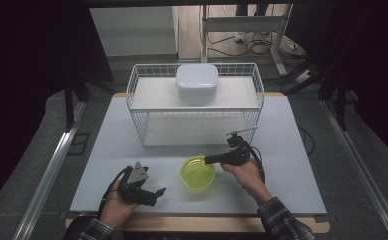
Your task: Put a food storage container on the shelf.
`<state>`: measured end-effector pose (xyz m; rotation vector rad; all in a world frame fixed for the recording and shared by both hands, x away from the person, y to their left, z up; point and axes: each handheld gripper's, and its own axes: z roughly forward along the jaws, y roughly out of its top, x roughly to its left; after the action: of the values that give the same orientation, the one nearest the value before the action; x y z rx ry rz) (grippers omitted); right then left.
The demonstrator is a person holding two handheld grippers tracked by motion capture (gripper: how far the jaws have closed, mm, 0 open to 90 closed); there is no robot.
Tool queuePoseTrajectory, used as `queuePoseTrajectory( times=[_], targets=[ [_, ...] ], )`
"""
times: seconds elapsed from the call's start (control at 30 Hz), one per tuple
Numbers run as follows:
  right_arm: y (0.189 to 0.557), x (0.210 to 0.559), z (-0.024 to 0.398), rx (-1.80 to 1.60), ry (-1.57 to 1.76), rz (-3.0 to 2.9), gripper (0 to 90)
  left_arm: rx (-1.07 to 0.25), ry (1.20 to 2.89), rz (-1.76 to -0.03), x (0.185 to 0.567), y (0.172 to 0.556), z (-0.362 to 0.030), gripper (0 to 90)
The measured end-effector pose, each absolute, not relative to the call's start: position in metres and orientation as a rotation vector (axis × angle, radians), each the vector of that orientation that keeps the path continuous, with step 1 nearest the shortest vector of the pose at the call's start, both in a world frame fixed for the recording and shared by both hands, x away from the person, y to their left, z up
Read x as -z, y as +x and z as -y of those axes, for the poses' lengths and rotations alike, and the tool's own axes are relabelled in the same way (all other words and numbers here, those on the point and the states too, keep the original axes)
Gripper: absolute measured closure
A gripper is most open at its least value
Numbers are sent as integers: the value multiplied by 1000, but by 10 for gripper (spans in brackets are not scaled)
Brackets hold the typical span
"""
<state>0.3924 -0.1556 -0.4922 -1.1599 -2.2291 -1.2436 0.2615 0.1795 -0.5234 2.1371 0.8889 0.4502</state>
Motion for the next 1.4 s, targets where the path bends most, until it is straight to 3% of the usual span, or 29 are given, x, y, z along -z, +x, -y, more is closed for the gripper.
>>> queuePoseTrajectory(
  times=[0.5,1.4],
  targets=[
    [387,469,165,1350,-1160,2172,825,-461,2106,-905,521,262,-184,38],
    [399,348,169,1538,-1163,2103,825,-468,2095,-902,520,262,-187,23]
  ],
)
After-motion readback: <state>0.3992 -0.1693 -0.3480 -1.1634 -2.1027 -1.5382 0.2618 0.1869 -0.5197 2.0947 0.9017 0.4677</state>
